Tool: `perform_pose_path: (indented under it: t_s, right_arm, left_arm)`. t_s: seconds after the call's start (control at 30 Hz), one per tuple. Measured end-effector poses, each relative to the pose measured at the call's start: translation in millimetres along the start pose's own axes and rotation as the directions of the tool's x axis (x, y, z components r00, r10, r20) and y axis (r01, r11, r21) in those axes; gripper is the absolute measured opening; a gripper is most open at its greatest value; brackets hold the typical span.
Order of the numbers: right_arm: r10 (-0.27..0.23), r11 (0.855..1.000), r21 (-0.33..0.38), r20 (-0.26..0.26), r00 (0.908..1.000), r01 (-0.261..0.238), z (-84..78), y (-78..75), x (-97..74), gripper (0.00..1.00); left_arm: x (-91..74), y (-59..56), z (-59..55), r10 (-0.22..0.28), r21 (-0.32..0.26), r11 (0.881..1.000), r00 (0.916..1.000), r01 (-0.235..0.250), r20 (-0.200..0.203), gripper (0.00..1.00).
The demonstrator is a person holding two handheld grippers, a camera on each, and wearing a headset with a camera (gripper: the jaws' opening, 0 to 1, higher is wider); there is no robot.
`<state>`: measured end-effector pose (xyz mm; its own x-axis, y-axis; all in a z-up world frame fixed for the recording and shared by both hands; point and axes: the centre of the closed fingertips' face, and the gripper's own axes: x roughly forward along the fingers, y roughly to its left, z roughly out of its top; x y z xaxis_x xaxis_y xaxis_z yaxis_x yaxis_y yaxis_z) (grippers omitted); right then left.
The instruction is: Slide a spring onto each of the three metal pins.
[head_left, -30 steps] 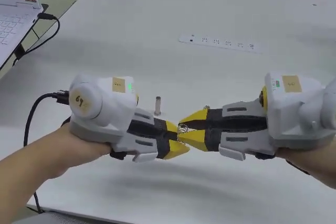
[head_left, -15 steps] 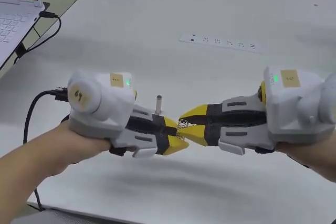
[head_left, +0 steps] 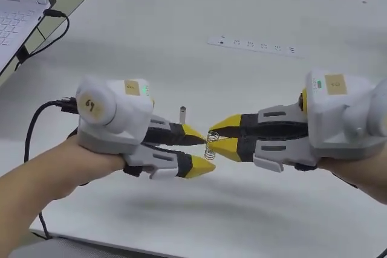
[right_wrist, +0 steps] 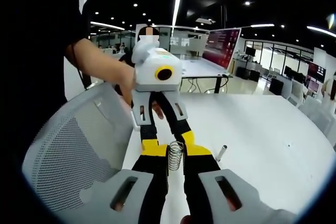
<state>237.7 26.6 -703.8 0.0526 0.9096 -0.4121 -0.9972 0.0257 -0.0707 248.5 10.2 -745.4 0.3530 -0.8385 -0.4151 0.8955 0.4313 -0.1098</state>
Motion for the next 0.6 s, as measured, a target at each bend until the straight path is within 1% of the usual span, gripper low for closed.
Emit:
perform_pose_path:
  t_s: [0.07, 0.17, 0.33, 0.37, 0.43, 0.57, 0.6]
  right_arm:
    - [-0.003, 1.000, -0.001, -0.004, 1.0000, 0.003, -1.0, -0.9, -0.1, 0.07]
    - [-0.008, 1.000, 0.003, -0.002, 1.0000, 0.008, -1.0, -2.2, 0.0, 0.07]
    - [-0.016, 1.000, 0.003, -0.005, 0.9999, 0.016, -1.7, -3.6, 0.5, 0.07]
    - [-0.024, 1.000, 0.003, -0.011, 0.9996, 0.024, -2.9, -5.0, 0.4, 0.07]
    - [-0.031, 1.000, -0.001, -0.013, 0.9994, 0.031, -3.4, -6.2, 0.1, 0.07]
    - [-0.051, 0.999, 0.011, -0.006, 0.9987, 0.051, -3.1, -10.6, -1.4, 0.07]
    - [-0.060, 0.998, 0.010, -0.010, 0.9981, 0.060, -4.0, -12.3, -2.0, 0.07]
  left_arm:
    - [-1.3, 2.8, -2.1, 0.013, -0.005, 1.000, 0.9999, -0.013, -0.004, 0.32]
    - [-3.5, 7.3, -4.6, 0.035, -0.009, 0.999, 0.9994, -0.035, -0.003, 0.40]
    - [-5.3, 10.1, -6.6, 0.049, -0.007, 0.999, 0.9988, -0.049, -0.003, 0.49]
    - [-6.4, 11.0, -6.2, 0.058, -0.001, 0.998, 0.9983, -0.058, 0.003, 0.51]
    - [-7.7, 11.4, -6.4, 0.060, -0.008, 0.998, 0.9982, -0.060, 0.006, 0.55]
    - [-14.2, 14.2, -10.4, 0.075, -0.015, 0.997, 0.9972, -0.075, -0.003, 0.62]
    - [-17.0, 16.7, -12.2, 0.087, -0.018, 0.996, 0.9962, -0.087, -0.006, 0.64]
